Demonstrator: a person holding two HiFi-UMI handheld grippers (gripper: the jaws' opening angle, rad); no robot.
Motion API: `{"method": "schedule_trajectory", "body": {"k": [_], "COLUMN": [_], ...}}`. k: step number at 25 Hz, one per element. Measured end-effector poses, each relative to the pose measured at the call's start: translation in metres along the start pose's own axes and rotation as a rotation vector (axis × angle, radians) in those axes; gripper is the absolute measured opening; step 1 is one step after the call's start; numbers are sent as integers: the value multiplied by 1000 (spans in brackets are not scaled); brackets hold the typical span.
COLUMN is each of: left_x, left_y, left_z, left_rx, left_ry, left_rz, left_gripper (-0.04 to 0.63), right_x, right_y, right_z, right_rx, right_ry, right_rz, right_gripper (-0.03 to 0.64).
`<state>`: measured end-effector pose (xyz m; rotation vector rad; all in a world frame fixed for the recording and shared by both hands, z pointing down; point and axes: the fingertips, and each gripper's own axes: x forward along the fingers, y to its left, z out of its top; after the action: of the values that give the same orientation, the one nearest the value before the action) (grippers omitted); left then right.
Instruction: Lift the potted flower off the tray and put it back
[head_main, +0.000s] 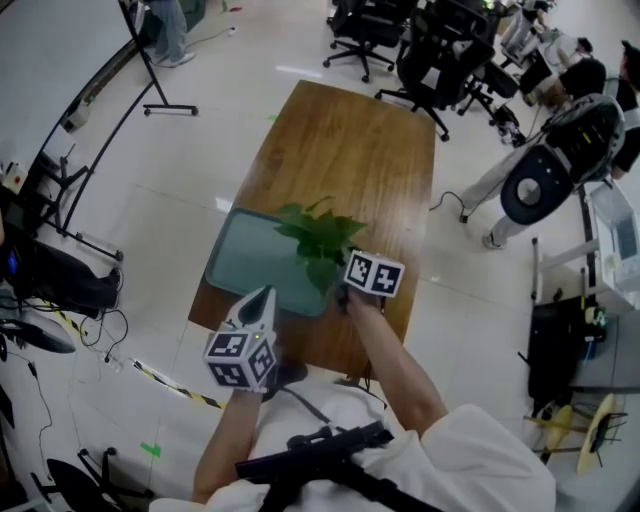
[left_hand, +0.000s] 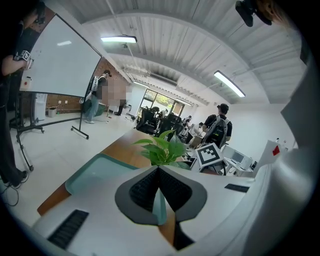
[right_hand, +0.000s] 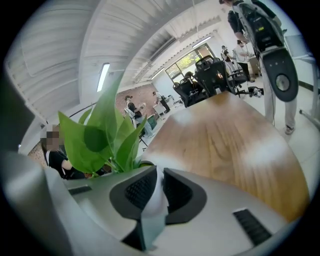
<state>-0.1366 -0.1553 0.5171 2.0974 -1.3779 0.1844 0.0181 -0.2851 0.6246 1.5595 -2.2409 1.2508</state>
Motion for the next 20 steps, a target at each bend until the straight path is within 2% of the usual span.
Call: {"method": "schedule_trajectory", "body": {"k": [9,20], "left_x": [13,22], "left_y": [-27,-31], "left_z": [-8,-22], "left_rx": [23,32], "left_ry": [43,91], "left_rz": [-49,-59], "left_gripper": [0,0], "right_x": [-41,-55], "right_y": [-71,-125], "right_z": [27,10], "right_rx": [50,93], "right_ry": [-64,-66], "right_rz": [-112,-198], "right_gripper": [49,49]}}
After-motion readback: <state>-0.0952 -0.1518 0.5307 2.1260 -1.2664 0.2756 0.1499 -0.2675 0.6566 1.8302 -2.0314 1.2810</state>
